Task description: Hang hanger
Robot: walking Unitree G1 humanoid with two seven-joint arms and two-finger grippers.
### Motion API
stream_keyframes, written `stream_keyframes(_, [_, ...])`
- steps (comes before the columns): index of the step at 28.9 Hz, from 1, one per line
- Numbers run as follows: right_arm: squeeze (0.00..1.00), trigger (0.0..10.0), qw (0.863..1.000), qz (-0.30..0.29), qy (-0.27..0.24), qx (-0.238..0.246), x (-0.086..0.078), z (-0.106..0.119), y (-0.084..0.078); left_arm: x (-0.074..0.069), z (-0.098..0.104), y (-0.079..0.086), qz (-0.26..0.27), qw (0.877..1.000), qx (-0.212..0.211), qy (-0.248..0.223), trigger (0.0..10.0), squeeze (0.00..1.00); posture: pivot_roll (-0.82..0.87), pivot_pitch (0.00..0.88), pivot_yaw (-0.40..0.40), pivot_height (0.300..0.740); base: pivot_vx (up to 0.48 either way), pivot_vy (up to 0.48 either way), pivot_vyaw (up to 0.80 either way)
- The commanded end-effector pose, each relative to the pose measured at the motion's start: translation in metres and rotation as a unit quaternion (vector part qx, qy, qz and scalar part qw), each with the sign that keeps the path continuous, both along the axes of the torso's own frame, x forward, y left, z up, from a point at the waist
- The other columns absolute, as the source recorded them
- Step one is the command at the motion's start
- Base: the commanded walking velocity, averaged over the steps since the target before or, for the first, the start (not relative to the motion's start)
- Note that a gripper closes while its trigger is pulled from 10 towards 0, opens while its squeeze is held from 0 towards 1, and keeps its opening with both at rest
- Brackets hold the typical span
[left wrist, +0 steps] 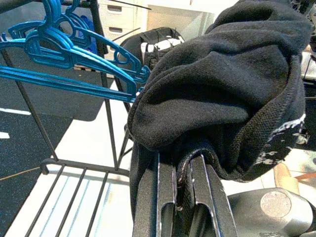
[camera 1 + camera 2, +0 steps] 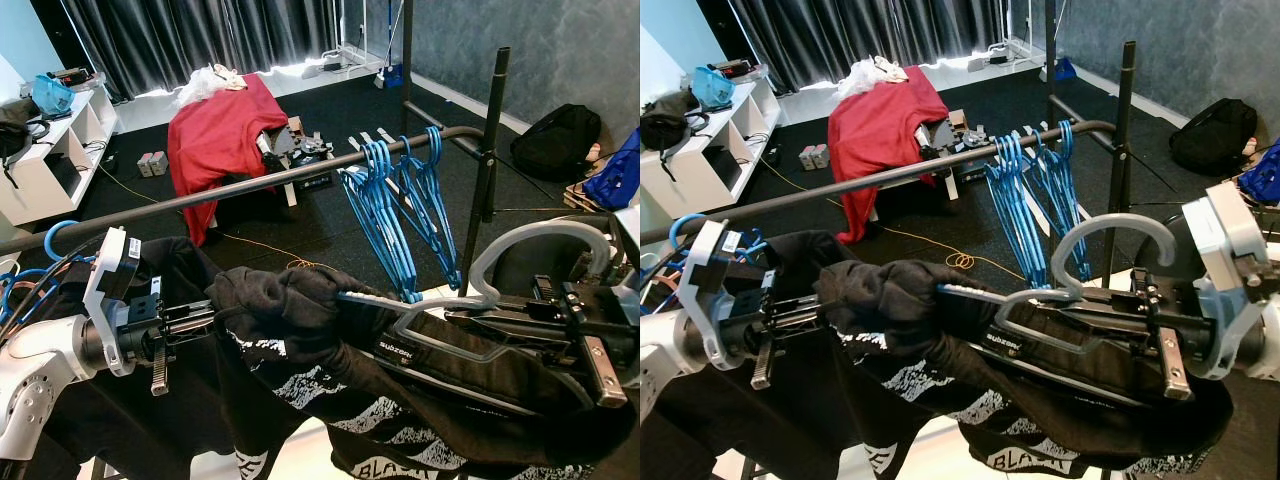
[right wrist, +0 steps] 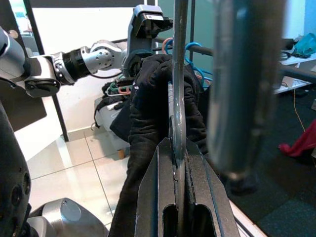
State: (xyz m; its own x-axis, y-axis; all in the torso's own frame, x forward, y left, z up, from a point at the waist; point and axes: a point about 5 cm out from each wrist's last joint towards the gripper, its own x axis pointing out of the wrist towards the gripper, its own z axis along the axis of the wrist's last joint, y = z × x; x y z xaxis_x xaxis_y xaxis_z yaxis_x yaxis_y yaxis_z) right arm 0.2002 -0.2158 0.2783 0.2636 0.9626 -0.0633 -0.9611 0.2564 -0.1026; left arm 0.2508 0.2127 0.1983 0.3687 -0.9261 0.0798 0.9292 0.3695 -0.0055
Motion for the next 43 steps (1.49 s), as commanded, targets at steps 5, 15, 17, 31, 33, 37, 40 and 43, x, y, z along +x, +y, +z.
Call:
stream_keyframes(5, [0.00,0.0,0.999,-0.017,0.010,-0.030,0.004,-0.010,-0.001,0.006,0.010,0.013,0.042,0.999,-0.013,-0.028,0.0,0.00,-0.18,0.000,0.131,0.740,0.000,0.000,0.00])
stream_keyframes(15, [0.00,0.0,0.978,-0.070,0.096,-0.170,0.000,-0.063,-0.015,0.036,0.058,0.077,0.275,0.951,-0.092,-0.107,0.0,0.00,-0.19,0.000,0.133,0.740,0.000,0.000,0.00])
stream_keyframes(17, [0.00,0.0,0.979,-0.064,0.097,-0.169,-0.001,-0.063,-0.012,0.047,0.056,0.089,0.343,0.928,-0.112,-0.089,0.0,0.00,-0.19,0.000,0.140,0.740,0.000,0.000,0.00])
stream_keyframes(31, [0.00,0.0,0.986,-0.040,0.066,-0.149,-0.002,-0.054,-0.001,0.078,0.010,0.101,0.522,0.851,-0.063,0.020,0.0,0.00,-0.18,0.000,0.145,0.740,0.000,0.000,0.00])
stream_keyframes(33, [0.00,0.0,0.987,-0.036,0.061,-0.144,-0.002,-0.052,0.000,0.079,0.008,0.101,0.526,0.848,-0.061,0.024,0.0,0.00,-0.18,0.000,0.145,0.740,0.000,0.000,0.00])
stream_keyframes(37, [0.00,0.0,0.992,-0.023,0.038,-0.117,-0.004,-0.040,0.005,0.083,0.000,0.097,0.538,0.842,-0.012,0.027,0.0,0.00,-0.18,0.000,0.151,0.740,0.000,0.000,0.00])
stream_keyframes(40, [0.00,0.0,0.995,-0.035,0.003,-0.091,-0.001,-0.028,0.006,0.088,-0.005,0.079,0.503,0.864,0.016,0.022,0.0,0.00,-0.18,0.000,0.153,0.740,0.000,0.000,0.00])
stream_keyframes(43, [0.00,0.0,0.993,-0.088,-0.044,-0.059,0.015,-0.018,0.003,0.084,-0.002,0.044,0.403,0.915,-0.009,0.009,0.0,0.00,-0.17,0.000,0.150,0.740,0.000,0.000,0.00])
